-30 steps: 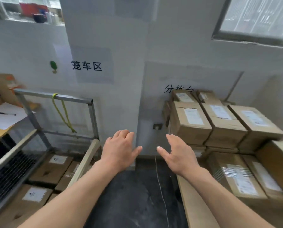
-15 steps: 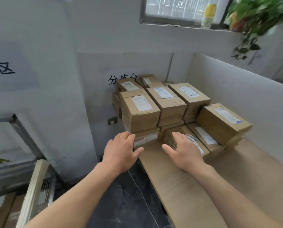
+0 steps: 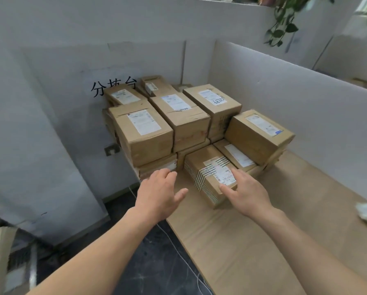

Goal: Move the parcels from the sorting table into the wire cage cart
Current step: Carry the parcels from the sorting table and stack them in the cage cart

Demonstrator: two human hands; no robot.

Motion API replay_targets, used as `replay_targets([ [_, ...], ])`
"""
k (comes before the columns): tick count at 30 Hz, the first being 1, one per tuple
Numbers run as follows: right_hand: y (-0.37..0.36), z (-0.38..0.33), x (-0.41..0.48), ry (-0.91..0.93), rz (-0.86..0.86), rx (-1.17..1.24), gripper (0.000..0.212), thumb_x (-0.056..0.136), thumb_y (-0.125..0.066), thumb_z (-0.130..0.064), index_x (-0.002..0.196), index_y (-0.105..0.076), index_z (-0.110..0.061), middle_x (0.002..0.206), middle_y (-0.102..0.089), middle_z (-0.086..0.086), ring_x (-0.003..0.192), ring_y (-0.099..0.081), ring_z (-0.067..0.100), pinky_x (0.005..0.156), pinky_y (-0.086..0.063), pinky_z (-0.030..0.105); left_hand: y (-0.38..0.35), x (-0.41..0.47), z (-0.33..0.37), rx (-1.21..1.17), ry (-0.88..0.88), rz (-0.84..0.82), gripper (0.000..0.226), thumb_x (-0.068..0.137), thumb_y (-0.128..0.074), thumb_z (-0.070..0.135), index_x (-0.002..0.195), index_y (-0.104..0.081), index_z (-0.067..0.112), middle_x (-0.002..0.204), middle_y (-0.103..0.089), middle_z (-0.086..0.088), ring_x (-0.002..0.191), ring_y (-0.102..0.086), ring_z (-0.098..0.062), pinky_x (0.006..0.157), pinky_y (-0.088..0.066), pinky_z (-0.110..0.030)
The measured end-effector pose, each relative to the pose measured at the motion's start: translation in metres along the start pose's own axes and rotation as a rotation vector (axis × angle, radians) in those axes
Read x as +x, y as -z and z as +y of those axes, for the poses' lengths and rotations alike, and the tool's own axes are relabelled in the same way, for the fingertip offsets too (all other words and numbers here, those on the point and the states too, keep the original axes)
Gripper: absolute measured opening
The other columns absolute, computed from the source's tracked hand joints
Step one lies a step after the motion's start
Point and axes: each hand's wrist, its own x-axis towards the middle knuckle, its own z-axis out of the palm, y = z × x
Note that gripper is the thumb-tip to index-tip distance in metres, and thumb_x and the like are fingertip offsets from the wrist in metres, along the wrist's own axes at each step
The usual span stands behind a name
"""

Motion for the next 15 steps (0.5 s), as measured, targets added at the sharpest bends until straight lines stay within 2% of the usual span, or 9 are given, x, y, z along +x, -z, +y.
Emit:
replay_targets([
  [3, -0.011, 0.018, 0.029, 0.004, -0.056, -0.011, 0.055, 0.089, -0.050, -0.059, 0.134, -0.052, -0.026, 0.129, -0.057, -0.008, 0.124, -0.052, 0.019, 0.096, -0.048, 0.045, -0.016, 0.024, 0.009, 0.012, 0.023, -0.039, 0.069, 0.098, -0.040, 0.062, 0.152, -0.036, 0.020, 0.156, -0.038, 0.000, 0.143, -0.035, -0.020, 0.111, -0.039, -0.042],
  [7, -0.028, 0.044, 0.068, 0.010, -0.112, -0.067, 0.061, 0.092, -0.049, -0.060, 0.141, -0.047, -0.023, 0.135, -0.054, -0.006, 0.128, -0.048, 0.019, 0.099, -0.046, 0.044, -0.039, 0.057, 0.020, 0.037, 0.047, -0.116, 0.068, 0.099, -0.040, 0.062, 0.152, -0.035, 0.020, 0.157, -0.036, -0.001, 0.144, -0.033, -0.021, 0.112, -0.039, -0.042],
  [11, -0.042, 0.067, 0.100, 0.007, -0.157, -0.102, 0.047, 0.089, -0.047, -0.061, 0.120, -0.051, -0.026, 0.112, -0.055, -0.009, 0.112, -0.052, 0.018, 0.088, -0.046, 0.042, -0.058, 0.085, 0.034, 0.041, 0.067, -0.175, 0.065, 0.099, -0.039, 0.062, 0.149, -0.038, 0.021, 0.154, -0.037, 0.000, 0.141, -0.035, -0.022, 0.108, -0.039, -0.042],
  [15, -0.052, 0.079, 0.123, 0.016, -0.200, -0.107, 0.044, 0.091, -0.050, -0.057, 0.121, -0.051, -0.025, 0.112, -0.055, -0.006, 0.111, -0.052, 0.020, 0.090, -0.046, 0.042, -0.074, 0.109, 0.045, 0.036, 0.088, -0.215, 0.063, 0.098, -0.040, 0.062, 0.148, -0.039, 0.022, 0.152, -0.040, 0.001, 0.137, -0.039, -0.023, 0.104, -0.040, -0.042],
])
